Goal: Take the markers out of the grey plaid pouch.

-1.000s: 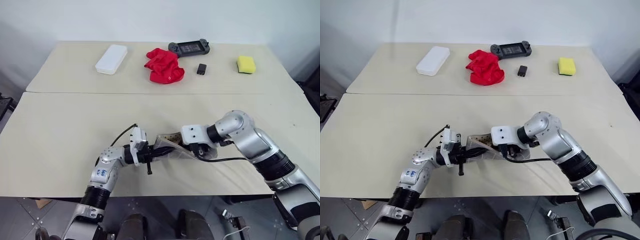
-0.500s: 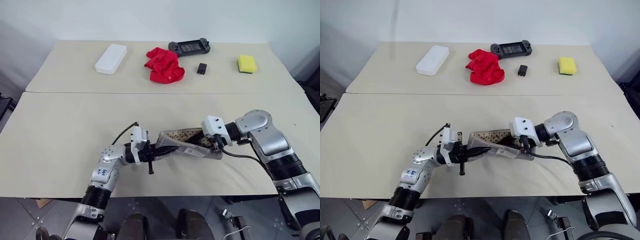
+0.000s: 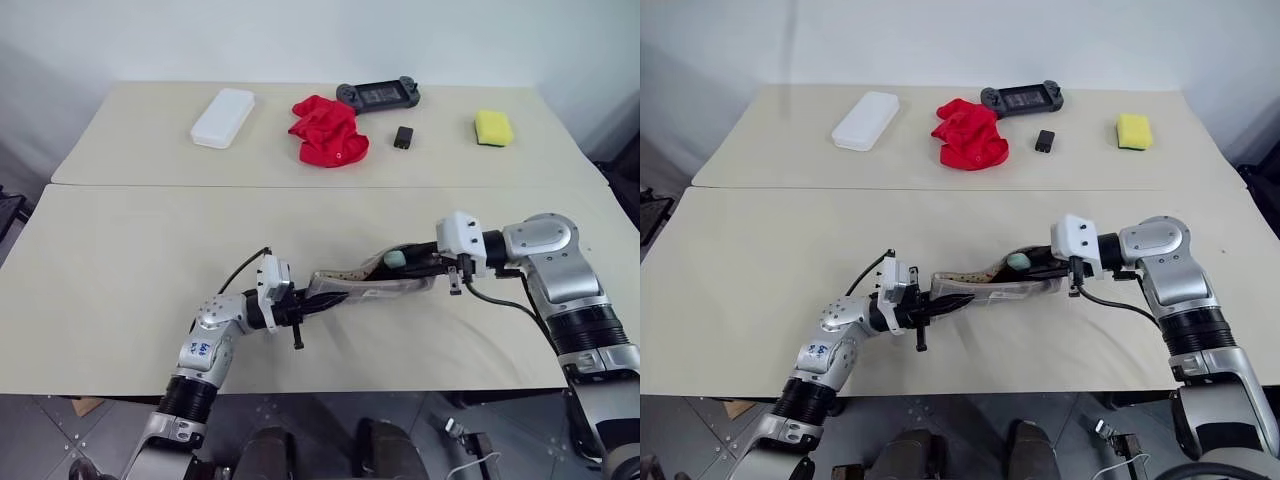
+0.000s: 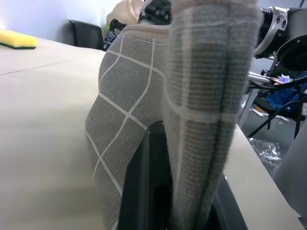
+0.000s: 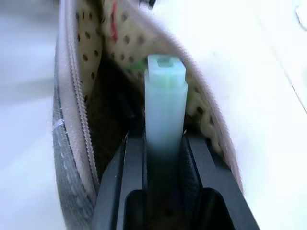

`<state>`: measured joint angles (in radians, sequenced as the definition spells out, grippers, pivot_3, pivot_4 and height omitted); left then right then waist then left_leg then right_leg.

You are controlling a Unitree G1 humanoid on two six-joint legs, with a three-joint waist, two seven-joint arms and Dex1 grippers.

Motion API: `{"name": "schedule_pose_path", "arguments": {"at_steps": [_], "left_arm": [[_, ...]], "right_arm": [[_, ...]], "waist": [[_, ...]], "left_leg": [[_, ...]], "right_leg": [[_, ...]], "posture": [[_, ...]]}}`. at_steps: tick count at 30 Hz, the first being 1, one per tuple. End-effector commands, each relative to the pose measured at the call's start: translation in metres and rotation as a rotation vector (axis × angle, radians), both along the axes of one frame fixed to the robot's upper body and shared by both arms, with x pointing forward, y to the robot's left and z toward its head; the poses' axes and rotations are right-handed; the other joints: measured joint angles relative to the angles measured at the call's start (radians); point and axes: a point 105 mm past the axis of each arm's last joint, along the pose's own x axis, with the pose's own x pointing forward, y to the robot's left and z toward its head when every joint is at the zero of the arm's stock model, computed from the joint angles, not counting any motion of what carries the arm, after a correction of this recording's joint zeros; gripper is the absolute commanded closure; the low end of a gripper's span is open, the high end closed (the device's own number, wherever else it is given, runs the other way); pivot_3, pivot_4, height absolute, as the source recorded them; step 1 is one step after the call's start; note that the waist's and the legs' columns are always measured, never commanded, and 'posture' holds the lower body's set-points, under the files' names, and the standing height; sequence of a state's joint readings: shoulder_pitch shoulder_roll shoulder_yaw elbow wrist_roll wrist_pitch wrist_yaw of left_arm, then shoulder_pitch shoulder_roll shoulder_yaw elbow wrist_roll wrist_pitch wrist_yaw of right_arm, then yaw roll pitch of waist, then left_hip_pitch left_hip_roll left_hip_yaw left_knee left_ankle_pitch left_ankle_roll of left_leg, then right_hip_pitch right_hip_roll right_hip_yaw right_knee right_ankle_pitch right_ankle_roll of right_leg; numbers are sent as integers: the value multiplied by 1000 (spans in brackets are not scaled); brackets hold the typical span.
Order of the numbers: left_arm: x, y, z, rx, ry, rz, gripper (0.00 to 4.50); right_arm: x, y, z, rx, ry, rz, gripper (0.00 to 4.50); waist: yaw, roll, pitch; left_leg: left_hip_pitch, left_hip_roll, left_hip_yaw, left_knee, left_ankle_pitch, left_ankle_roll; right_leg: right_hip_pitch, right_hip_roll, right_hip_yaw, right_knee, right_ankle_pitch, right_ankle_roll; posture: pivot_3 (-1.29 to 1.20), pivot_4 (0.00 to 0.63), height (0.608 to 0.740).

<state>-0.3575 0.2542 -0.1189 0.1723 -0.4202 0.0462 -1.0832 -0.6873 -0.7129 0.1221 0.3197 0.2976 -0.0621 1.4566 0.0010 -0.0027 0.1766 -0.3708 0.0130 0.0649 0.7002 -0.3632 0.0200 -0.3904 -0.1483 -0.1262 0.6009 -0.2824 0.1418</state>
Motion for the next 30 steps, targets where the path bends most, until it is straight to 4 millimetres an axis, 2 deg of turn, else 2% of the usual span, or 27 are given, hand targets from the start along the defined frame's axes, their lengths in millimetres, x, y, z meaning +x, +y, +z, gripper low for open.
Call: {"name": "schedule_pose_path", "arguments": {"at_steps": [1, 3, 7, 12, 14, 17, 19, 20, 22, 25, 28, 30], "left_arm": [[-2, 4, -3, 5, 9, 7, 4500], [-2, 5, -2, 4, 12, 6, 4500], [-2, 5, -1, -5, 25, -1, 4500], [-3, 6, 1, -15, 57, -24, 4500], [-4, 6, 1, -17, 68, -39, 4500], [-6, 5, 3, -23, 75, -56, 4500], [-9, 5, 4, -26, 80, -80, 4500], [-11, 5, 6, -31, 84, -95, 4500], [-16, 5, 7, -31, 107, -137, 4500], [-18, 4, 10, -51, 124, -161, 4500], [-19, 2, 14, -77, 150, -176, 4500], [-19, 2, 15, -90, 159, -177, 4500]], "right_arm": [[-9, -7, 19, 86, -3, 20, 4054], [-13, 0, 33, 197, 20, 28, 4054], [-23, 8, 52, 287, 56, 51, 4054], [-29, 13, 94, 472, 105, 24, 4054], [-26, 1, 102, 502, 130, -37, 4054], [-20, -19, 105, 503, 165, -133, 4054], [-12, -49, 105, 491, 183, -253, 4054], [-5, -71, 102, 468, 185, -349, 4054], [-3, -106, 83, 378, 278, -503, 4054], [-5, -126, 61, 297, 356, -595, 4054], [-10, -160, 13, 70, 471, -809, 4054], [-11, -177, -3, -2, 505, -928, 4054]], "waist": [[0, 0, 0], [0, 0, 0], [-1, 1, 0], [0, 1, 0], [0, 1, 0], [8, 1, 0], [11, 1, 0], [13, 1, 0], [24, 2, 1], [22, 2, 1], [19, 2, 1], [19, 2, 1]], "left_leg": [[0, 0, 0, 0, 0, 0], [0, 0, 0, 0, 0, 0], [0, 1, -2, 0, 0, 0], [0, 0, -2, 0, 0, 0], [0, 1, -2, 0, 0, 0], [0, 0, -3, 0, 0, 0], [0, 0, -2, 0, 0, 1], [0, -1, -1, 0, 0, 1], [-1, -1, 1, 0, -1, 1], [-2, -1, 5, -1, -1, 1], [-1, 0, 5, -2, -1, 1], [-1, 0, 7, -1, -1, 1]], "right_leg": [[0, 0, 0, 0, 0, 0], [0, 0, 0, 0, 0, 0], [0, 0, 0, 0, 0, 0], [-1, 0, 1, 0, 0, 0], [-1, 0, 1, 0, 0, 0], [-1, -1, 0, 0, 0, 0], [-1, -1, 1, 0, 0, 0], [-1, -1, 1, 0, 0, 0], [-1, -1, 1, 0, 0, 0], [-1, -1, 0, -2, 0, 0], [-1, 0, 0, -2, 0, 0], [-1, 0, 0, -2, 0, 0]], "posture": [[0, 150, 740], [0, 150, 740], [0, 150, 740], [0, 150, 740], [0, 150, 740], [0, 150, 740], [0, 150, 740], [0, 150, 740], [0, 150, 740], [0, 150, 740], [0, 150, 740], [0, 150, 740]]}}
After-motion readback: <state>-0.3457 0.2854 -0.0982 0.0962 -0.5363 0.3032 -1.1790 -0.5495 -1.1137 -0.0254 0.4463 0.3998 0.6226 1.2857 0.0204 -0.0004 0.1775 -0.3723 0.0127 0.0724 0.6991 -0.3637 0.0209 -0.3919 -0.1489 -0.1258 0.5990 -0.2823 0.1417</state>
